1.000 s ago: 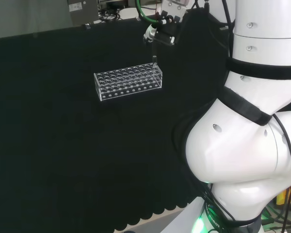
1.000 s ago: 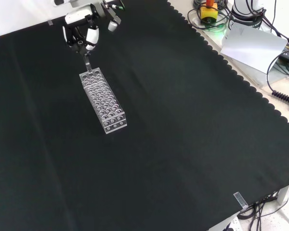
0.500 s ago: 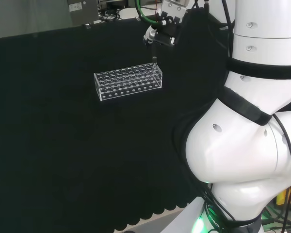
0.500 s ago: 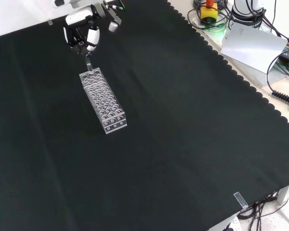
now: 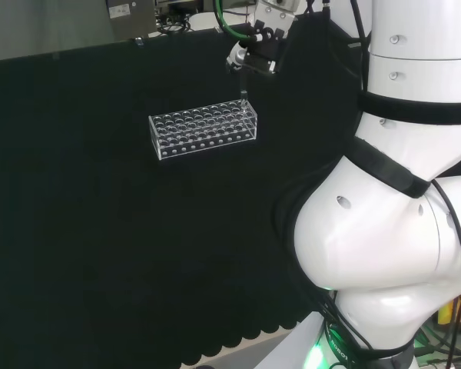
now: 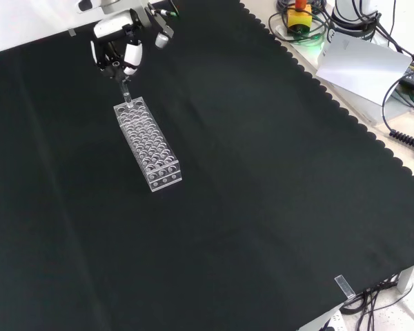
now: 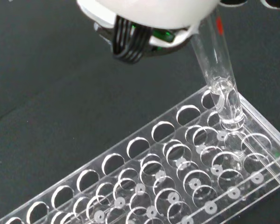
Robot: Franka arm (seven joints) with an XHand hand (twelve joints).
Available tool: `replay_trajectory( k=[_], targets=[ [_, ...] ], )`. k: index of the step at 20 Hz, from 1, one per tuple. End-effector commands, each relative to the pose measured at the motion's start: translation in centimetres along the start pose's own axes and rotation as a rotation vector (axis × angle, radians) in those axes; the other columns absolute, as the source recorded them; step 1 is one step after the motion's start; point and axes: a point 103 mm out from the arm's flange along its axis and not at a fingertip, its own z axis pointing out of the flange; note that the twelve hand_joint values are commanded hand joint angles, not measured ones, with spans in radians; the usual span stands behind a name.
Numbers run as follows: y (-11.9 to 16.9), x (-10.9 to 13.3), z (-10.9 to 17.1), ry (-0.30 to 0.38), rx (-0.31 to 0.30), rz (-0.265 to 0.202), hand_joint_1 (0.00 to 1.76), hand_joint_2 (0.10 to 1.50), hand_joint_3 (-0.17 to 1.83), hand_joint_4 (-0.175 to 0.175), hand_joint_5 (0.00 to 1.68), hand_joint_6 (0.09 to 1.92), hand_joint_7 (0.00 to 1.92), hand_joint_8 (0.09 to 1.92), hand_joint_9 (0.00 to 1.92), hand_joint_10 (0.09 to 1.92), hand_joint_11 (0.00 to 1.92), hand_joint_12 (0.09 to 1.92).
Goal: Put the test tube back in the rack.
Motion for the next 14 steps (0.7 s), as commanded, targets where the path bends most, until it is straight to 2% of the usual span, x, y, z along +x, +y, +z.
replay_trajectory(
  k=[1, 14],
  targets=[
    [0.4, 0.2, -0.2, -0.001, -0.002, -0.005, 1.22, 0.68, 0.60, -0.175, 1.31, 0.58, 1.71, 0.49, 1.61, 0.49, 1.16, 0.93],
    [0.2, -0.9, 1.0, -0.009, 0.021, 0.008, 1.22, 0.68, 0.60, -0.175, 1.31, 0.58, 1.71, 0.49, 1.61, 0.49, 1.16, 0.93]
  ],
)
